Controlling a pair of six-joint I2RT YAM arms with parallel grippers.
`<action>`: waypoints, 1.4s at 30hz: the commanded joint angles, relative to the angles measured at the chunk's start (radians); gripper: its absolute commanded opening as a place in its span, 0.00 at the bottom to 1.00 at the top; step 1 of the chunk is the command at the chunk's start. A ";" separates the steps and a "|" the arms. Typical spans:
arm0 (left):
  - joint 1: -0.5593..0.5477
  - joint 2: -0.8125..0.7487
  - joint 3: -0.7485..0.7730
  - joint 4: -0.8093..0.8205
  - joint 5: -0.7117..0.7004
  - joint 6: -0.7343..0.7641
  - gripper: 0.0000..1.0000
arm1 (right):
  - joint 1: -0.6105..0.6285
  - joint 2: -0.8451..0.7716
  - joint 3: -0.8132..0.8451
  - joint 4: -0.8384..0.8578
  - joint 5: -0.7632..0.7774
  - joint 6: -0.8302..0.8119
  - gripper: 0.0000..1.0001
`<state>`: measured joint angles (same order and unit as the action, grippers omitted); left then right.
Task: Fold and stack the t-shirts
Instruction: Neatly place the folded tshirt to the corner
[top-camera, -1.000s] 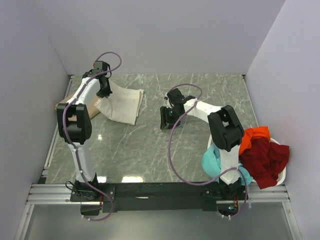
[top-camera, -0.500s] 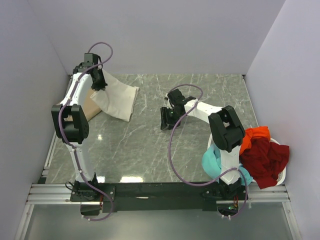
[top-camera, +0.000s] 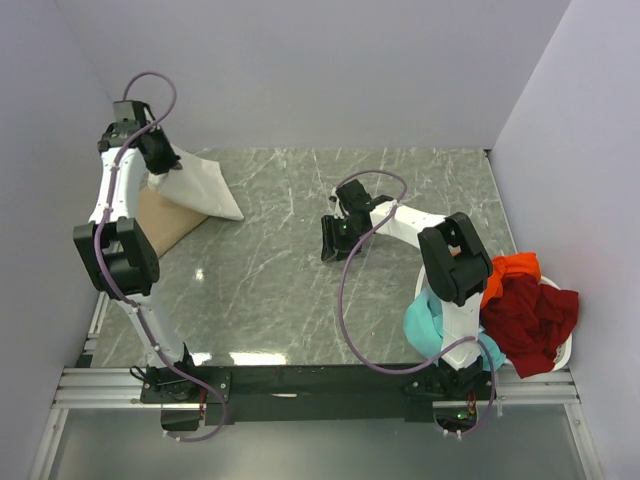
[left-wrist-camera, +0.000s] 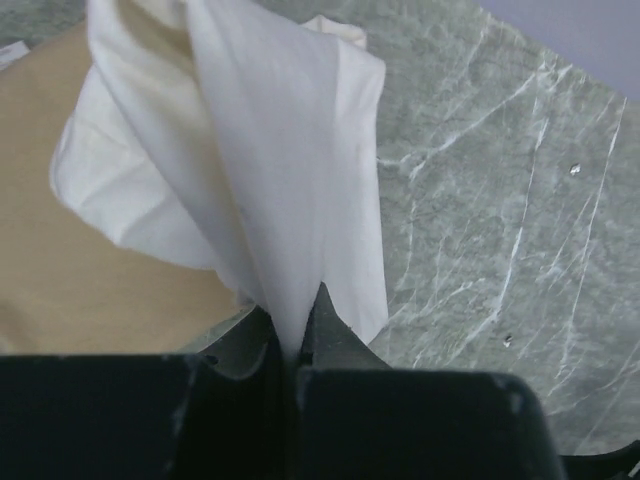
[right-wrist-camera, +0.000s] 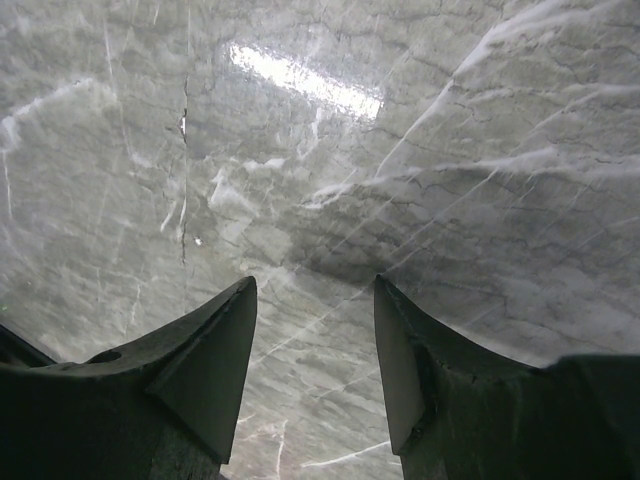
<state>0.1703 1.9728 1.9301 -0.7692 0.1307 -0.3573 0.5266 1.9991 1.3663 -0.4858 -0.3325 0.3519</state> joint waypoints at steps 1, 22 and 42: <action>0.040 -0.075 -0.010 0.097 0.095 -0.016 0.00 | 0.019 -0.016 -0.039 -0.019 0.004 0.004 0.57; 0.192 -0.106 -0.118 0.212 0.162 0.011 0.00 | 0.082 -0.017 -0.055 -0.008 -0.019 0.012 0.57; 0.273 -0.198 -0.358 0.254 -0.127 0.000 0.22 | 0.098 -0.025 -0.064 -0.008 -0.030 0.010 0.58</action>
<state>0.4309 1.8404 1.5639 -0.5411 0.1036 -0.3561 0.6064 1.9842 1.3342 -0.4637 -0.3649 0.3695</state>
